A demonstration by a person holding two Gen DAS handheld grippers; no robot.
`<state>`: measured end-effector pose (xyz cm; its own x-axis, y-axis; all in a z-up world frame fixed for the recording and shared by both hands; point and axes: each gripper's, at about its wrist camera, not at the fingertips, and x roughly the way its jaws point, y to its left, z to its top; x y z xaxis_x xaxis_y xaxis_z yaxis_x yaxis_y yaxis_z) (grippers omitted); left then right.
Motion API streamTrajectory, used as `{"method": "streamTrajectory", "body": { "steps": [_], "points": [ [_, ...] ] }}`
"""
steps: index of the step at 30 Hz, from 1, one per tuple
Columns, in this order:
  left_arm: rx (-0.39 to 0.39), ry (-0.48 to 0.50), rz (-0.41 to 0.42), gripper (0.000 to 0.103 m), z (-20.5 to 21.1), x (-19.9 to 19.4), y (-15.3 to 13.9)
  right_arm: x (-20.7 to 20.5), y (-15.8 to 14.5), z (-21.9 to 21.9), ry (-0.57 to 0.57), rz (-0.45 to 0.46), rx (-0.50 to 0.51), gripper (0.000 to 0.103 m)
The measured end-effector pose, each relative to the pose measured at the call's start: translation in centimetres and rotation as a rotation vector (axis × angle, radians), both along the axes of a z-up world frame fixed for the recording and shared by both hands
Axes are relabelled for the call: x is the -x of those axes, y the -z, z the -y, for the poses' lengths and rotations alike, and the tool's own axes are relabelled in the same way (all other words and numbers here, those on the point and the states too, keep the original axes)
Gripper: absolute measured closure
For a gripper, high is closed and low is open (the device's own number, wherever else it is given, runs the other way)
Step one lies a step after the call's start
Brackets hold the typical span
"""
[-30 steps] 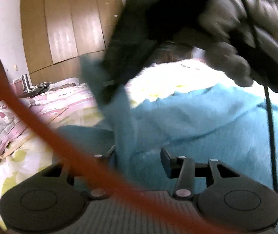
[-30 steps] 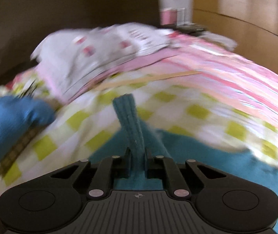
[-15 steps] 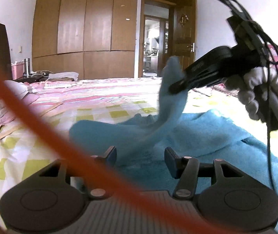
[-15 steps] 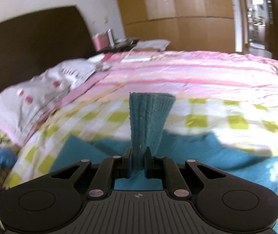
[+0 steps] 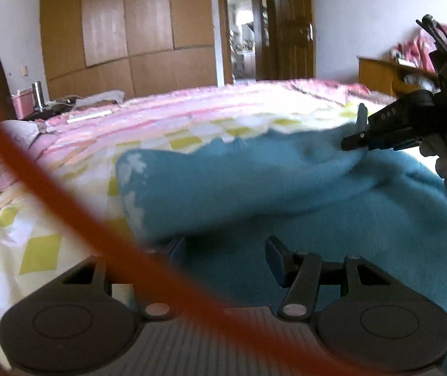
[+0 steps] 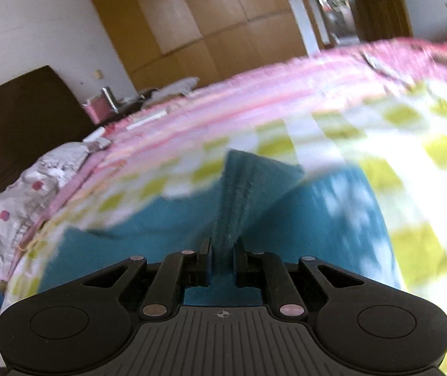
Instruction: Fold small clothes
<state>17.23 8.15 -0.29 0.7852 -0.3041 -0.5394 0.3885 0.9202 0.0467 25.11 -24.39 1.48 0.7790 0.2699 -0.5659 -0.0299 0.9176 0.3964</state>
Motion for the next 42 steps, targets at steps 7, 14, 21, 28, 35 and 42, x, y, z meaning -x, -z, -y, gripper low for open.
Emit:
{"method": "streamTrajectory", "body": {
  "steps": [7, 14, 21, 28, 35, 42],
  "points": [
    [-0.019, 0.014, -0.01, 0.042, 0.2, 1.5, -0.7, 0.5, 1.4, 2.7, 0.025, -0.019, -0.183, 0.074],
    [-0.006, -0.017, 0.043, 0.042, 0.8, 0.6, -2.8, 0.2, 1.1, 3.7, 0.092, -0.02, -0.161, 0.09],
    [0.015, -0.126, 0.049, 0.042, 1.0, -2.2, -2.3, 0.1, 0.8, 3.3, 0.087, 0.016, -0.082, 0.091],
    [-0.104, -0.133, 0.002, 0.042, 2.1, -3.4, -0.8, 0.6, 1.2, 3.1, 0.074, 0.01, -0.045, 0.083],
    [-0.07, -0.12, 0.027, 0.042, 1.9, -2.6, -2.3, 3.6, -1.3, 4.1, 0.166, 0.092, 0.05, 0.077],
    [-0.092, -0.12, -0.004, 0.042, 3.2, -3.7, -1.7, 3.4, -3.1, 2.0, 0.049, 0.179, 0.132, 0.077]
  ]
}}
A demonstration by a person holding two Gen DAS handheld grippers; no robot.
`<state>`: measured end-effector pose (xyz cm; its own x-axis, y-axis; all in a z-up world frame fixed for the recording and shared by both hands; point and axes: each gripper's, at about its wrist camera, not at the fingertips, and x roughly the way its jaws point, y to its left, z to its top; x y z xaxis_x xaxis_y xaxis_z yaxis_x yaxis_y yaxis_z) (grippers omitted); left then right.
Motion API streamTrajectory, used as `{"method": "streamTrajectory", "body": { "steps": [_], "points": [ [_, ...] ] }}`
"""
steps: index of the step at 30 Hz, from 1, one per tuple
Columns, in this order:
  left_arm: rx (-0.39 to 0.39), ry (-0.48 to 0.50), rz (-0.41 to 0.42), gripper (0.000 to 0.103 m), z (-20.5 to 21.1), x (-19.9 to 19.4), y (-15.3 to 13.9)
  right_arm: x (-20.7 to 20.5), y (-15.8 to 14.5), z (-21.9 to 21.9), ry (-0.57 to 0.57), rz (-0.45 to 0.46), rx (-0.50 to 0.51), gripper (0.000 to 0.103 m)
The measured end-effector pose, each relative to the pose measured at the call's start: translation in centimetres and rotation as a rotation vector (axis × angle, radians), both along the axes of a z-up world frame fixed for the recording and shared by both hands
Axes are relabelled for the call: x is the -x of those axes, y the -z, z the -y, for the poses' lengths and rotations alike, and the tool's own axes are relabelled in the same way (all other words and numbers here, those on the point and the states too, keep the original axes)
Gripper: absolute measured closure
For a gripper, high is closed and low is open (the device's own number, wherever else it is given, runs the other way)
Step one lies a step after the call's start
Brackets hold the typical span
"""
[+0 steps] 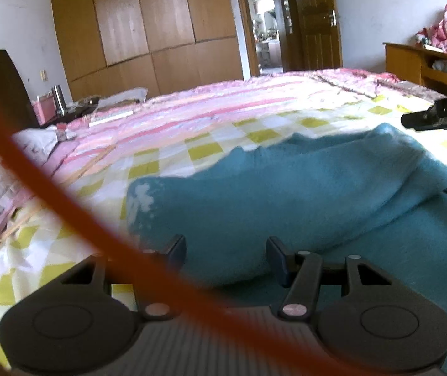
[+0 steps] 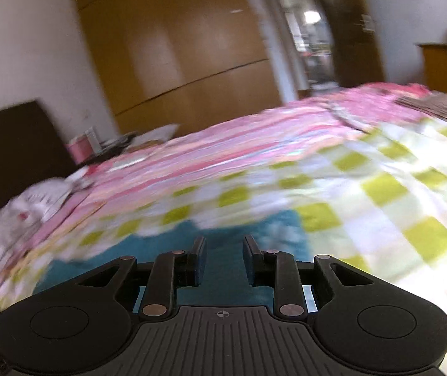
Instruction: Fold small clothes
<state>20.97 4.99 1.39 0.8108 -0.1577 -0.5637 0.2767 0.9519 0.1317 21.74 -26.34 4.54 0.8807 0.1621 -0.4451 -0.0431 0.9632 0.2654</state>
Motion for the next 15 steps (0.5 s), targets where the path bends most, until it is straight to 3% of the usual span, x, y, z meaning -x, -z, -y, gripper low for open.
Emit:
{"method": "streamTrajectory", "body": {
  "steps": [5, 9, 15],
  "points": [
    [0.018, -0.009, -0.045, 0.041, -0.5, -0.4, 0.7, -2.8, 3.1, 0.2, 0.011, -0.191, 0.002, 0.081],
    [0.026, -0.013, -0.054, 0.042, -0.5, -0.2, 0.1, -2.7, 2.9, -0.3, 0.001, -0.195, 0.053, 0.082],
    [0.091, -0.048, -0.068, 0.042, -3.1, 3.3, -1.2, 0.4, 0.4, 0.1, -0.024, -0.177, 0.027, 0.078]
  ]
}}
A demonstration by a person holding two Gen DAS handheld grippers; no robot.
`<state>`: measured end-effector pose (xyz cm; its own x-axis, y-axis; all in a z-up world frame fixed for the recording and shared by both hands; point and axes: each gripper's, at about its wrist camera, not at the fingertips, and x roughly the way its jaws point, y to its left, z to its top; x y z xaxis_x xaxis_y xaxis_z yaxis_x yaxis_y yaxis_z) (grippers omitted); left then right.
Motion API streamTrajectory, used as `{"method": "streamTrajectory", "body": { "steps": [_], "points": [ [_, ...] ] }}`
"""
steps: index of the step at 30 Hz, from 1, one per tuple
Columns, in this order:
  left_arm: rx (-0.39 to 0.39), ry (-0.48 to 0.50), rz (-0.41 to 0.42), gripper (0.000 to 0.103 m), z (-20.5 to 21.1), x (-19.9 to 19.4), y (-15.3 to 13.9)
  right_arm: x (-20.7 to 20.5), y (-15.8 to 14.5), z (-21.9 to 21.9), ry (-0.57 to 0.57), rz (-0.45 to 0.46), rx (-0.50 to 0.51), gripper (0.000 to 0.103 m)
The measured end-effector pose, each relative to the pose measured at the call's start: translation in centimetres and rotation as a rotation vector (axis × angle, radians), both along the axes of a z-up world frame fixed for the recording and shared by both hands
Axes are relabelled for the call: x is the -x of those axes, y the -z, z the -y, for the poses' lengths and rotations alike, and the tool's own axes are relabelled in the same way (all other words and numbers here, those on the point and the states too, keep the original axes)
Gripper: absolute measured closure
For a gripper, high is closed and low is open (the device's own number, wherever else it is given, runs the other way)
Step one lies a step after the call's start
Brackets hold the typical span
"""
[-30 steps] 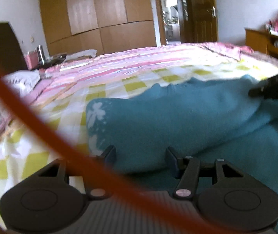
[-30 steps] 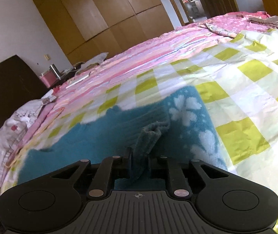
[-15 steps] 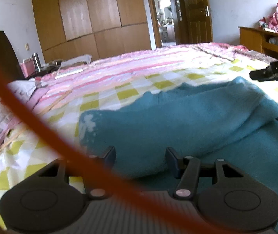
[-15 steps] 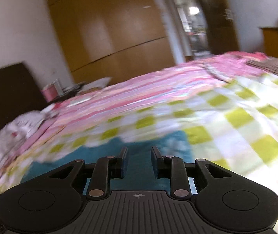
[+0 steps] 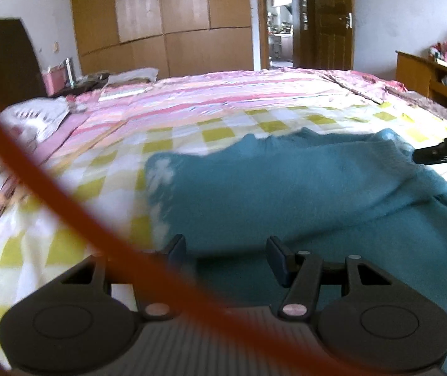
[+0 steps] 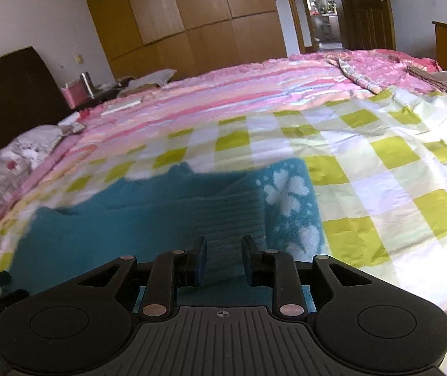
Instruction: Fold small clothes
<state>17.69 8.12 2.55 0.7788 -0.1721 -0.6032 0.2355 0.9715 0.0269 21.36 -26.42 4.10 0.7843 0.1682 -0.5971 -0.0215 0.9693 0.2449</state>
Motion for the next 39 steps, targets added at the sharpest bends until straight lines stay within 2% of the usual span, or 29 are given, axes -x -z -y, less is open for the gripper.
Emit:
{"method": "streamTrajectory", "body": {
  "steps": [9, 11, 17, 21, 24, 27, 32, 36, 39],
  "points": [
    [0.069, -0.03, -0.112, 0.042, -2.9, 8.9, 0.1, 10.1, -2.3, 0.1, -0.095, -0.045, 0.032, 0.075],
    [0.065, -0.044, -0.129, 0.042, -3.0, 10.7, 0.3, 12.4, -2.4, 0.4, -0.103, -0.065, 0.039, 0.075],
    [0.079, -0.065, -0.173, 0.042, -3.0, 14.2, 1.1, 18.5, -2.4, 2.0, -0.065, -0.139, 0.068, 0.067],
    [0.037, -0.064, -0.164, 0.042, -2.4, 15.8, 1.2, 21.9, -1.9, 3.1, -0.013, -0.189, 0.073, 0.064],
    [0.038, -0.062, -0.173, 0.041, -2.4, 16.2, 1.1, 23.3, -1.4, 3.6, 0.014, -0.218, 0.06, 0.063],
    [0.042, -0.086, -0.195, 0.041, -2.8, 16.5, 1.2, 23.6, -0.2, 3.8, 0.014, -0.296, 0.025, 0.063],
    [0.071, -0.131, -0.23, 0.037, -3.7, 17.2, 1.1, 23.6, 1.2, 3.7, 0.013, -0.376, -0.007, 0.062],
    [0.053, -0.156, -0.244, 0.037, -3.6, 17.2, 1.4, 23.9, 1.4, 3.7, 0.01, -0.395, -0.025, 0.061],
    [0.089, -0.155, -0.276, 0.037, -3.9, 17.3, 1.5, 24.3, 1.5, 3.7, 0.01, -0.406, -0.04, 0.061]
  ]
}}
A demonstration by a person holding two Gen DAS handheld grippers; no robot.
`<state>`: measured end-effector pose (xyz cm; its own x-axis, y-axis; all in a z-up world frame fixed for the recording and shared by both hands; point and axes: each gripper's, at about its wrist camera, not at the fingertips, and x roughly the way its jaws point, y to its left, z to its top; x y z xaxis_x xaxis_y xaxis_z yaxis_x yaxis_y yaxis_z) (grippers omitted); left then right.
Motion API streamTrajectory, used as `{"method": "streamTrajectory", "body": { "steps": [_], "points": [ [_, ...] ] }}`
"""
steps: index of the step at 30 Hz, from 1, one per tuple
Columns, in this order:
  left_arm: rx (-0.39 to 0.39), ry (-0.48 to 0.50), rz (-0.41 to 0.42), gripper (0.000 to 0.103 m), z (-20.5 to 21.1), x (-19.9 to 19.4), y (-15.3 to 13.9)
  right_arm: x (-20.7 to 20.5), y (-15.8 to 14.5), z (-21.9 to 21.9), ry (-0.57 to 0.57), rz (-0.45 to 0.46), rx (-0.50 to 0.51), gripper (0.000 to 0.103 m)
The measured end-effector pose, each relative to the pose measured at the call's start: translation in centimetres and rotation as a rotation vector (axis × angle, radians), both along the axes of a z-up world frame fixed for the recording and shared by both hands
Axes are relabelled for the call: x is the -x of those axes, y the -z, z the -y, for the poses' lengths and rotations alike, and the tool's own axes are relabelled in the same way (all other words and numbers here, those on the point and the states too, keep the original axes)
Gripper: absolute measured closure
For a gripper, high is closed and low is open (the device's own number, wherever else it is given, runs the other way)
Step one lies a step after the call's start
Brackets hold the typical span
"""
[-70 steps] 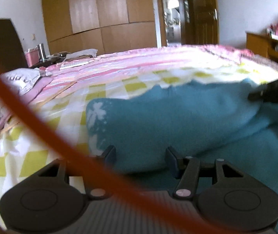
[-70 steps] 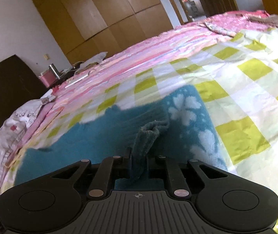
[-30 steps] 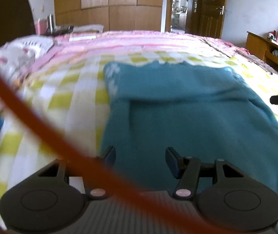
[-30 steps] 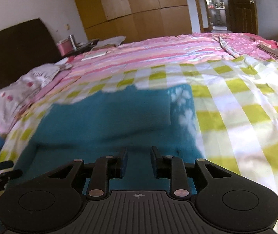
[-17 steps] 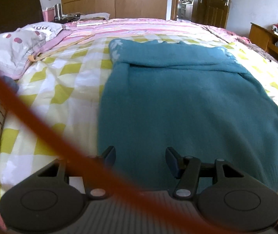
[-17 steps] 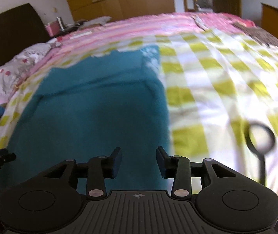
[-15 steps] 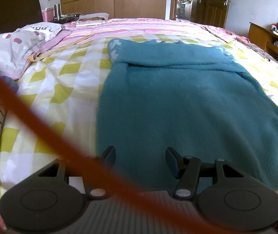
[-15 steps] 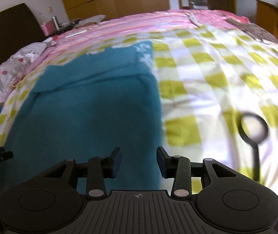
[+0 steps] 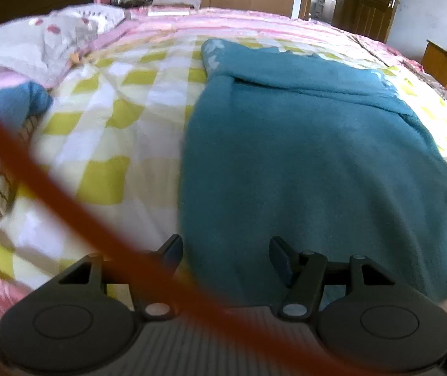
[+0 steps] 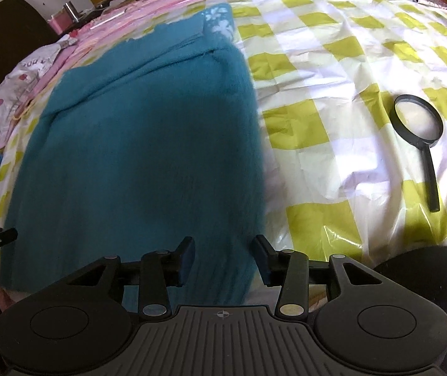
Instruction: Fold small clothes
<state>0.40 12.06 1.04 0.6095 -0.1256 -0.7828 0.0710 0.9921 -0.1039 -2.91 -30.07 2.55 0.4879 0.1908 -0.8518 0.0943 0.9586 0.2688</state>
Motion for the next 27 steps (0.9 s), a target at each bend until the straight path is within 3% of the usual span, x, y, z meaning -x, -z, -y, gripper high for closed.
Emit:
{"method": "streamTrajectory", "body": {
  "steps": [5, 19, 27],
  "points": [
    [0.024, 0.007, -0.066, 0.038, 0.2, -0.4, 0.9, 0.1, 0.7, -0.2, -0.004, -0.021, -0.002, 0.06],
    [0.143, 0.033, -0.043, 0.044, -0.5, -0.1, 0.4, 0.6, 0.5, 0.9, 0.009, -0.003, -0.138, 0.059],
    [0.112, 0.03, -0.078, 0.041, 0.0, -0.7, 1.0, 0.3, 1.1, 0.4, 0.009, -0.016, -0.093, 0.059]
  ]
}}
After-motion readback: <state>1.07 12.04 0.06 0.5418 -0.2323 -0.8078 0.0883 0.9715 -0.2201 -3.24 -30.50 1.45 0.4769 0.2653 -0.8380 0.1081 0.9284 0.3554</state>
